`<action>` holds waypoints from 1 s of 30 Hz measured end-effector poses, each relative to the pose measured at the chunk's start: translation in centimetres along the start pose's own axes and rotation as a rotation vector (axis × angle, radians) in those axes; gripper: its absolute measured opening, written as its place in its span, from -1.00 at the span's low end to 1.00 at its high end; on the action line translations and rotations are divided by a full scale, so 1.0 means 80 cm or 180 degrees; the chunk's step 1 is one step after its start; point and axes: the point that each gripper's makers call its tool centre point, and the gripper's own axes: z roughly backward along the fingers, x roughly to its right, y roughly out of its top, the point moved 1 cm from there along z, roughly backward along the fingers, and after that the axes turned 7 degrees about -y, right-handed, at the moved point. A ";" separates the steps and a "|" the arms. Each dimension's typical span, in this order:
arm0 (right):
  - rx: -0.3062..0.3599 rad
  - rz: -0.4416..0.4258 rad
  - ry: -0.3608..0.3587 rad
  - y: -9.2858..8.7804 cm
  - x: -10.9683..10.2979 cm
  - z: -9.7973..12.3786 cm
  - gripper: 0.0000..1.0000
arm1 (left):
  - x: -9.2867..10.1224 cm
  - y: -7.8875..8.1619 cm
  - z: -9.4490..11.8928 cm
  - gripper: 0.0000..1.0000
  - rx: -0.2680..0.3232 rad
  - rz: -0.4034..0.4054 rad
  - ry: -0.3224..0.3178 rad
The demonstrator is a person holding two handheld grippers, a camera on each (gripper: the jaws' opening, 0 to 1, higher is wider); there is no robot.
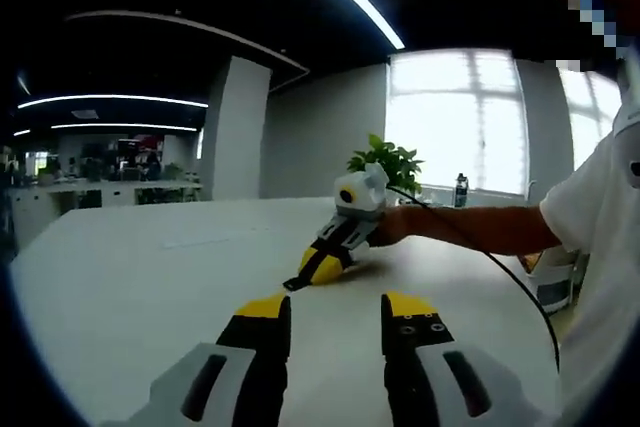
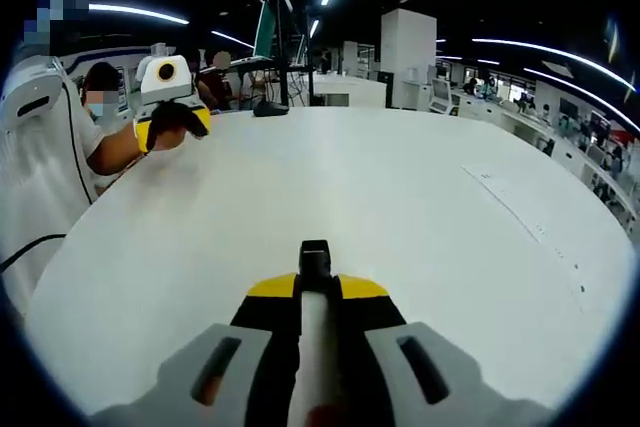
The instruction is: Snap the two parts of the plastic buckle together until the buckle closes and remains connected.
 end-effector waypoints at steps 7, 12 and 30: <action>0.0032 0.0027 -0.0006 -0.004 0.012 -0.003 -0.76 | -0.021 -0.010 0.011 -0.29 -0.0070 0.0151 0.0342; 0.0025 0.0004 0.0001 -0.005 0.020 -0.004 -0.76 | -0.035 -0.016 0.019 -0.27 -0.0081 0.0189 0.0544; 0.0051 -0.0028 0.0053 -0.006 0.037 -0.010 -0.76 | -0.032 -0.026 0.020 -0.31 -0.0145 0.0233 0.0618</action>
